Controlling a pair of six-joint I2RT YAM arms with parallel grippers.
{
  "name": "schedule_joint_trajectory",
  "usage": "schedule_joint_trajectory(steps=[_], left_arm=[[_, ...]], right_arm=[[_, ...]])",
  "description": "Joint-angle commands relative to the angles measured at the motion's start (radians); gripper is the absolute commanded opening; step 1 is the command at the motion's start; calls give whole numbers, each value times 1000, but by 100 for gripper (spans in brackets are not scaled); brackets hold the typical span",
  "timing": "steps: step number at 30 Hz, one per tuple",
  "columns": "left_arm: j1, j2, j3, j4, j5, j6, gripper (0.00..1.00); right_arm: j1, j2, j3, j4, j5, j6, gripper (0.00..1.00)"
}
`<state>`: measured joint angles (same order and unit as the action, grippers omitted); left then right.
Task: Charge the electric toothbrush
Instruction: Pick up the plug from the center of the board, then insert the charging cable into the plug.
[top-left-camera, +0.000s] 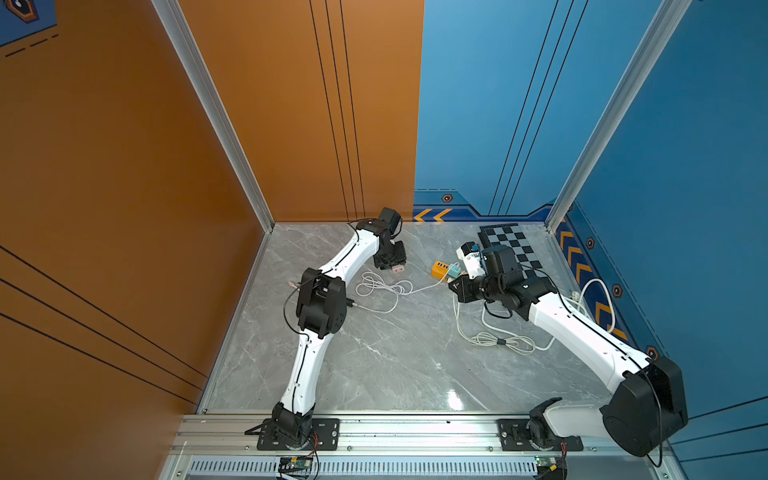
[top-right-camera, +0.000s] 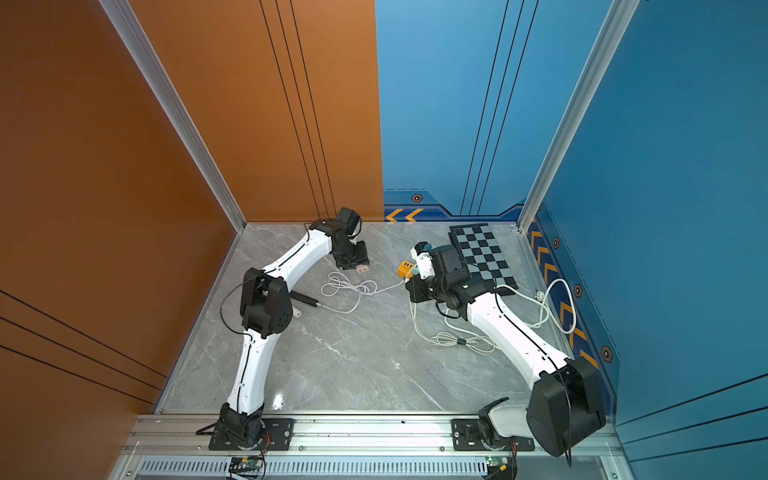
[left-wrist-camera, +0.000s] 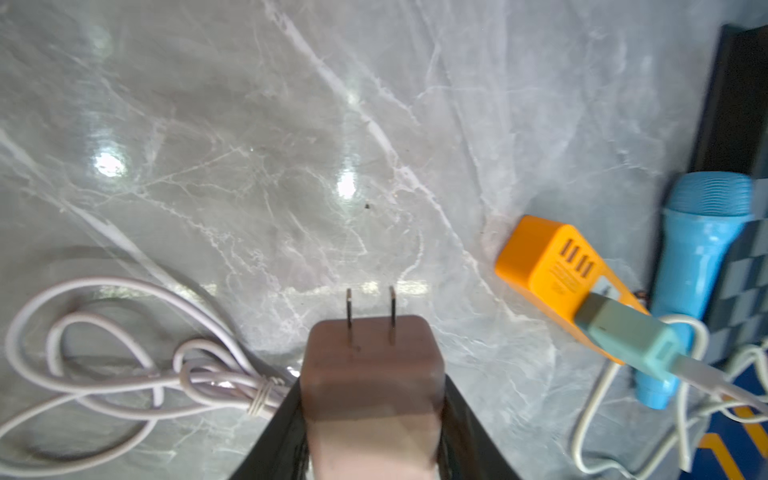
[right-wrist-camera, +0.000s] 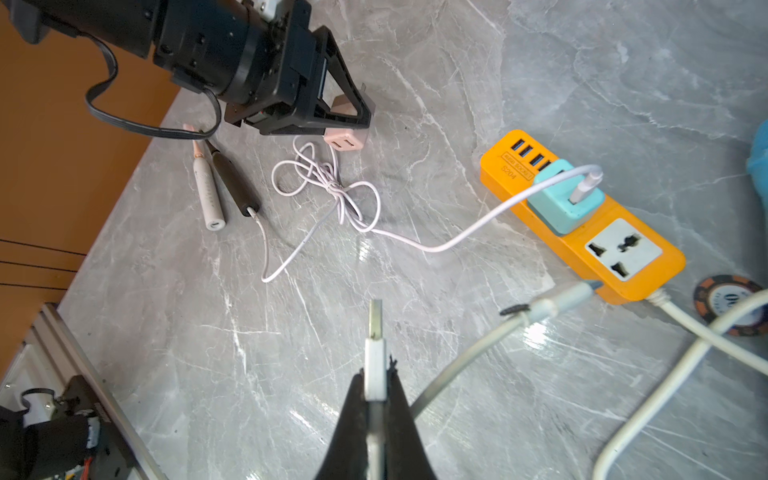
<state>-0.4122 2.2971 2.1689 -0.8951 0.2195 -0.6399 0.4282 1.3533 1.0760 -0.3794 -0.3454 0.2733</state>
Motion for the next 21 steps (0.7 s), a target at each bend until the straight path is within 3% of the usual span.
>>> schedule_joint_trajectory(steps=[1,4,8,13,21], left_arm=[[9,-137,3,133,173,-76,4],[27,-247,-130,435,305,-213,0],[78,-358,-424,1085,410,-533,0],[85,-373,-510,1350,466,-649,0],[61,-363,-541,1607,521,-806,0]], right_arm=[[-8,15,-3,180,-110,165,0],[6,44,-14,370,-178,326,0],[18,67,-20,575,-207,492,0],[20,84,-6,736,-223,619,0],[13,127,66,798,-238,688,0]])
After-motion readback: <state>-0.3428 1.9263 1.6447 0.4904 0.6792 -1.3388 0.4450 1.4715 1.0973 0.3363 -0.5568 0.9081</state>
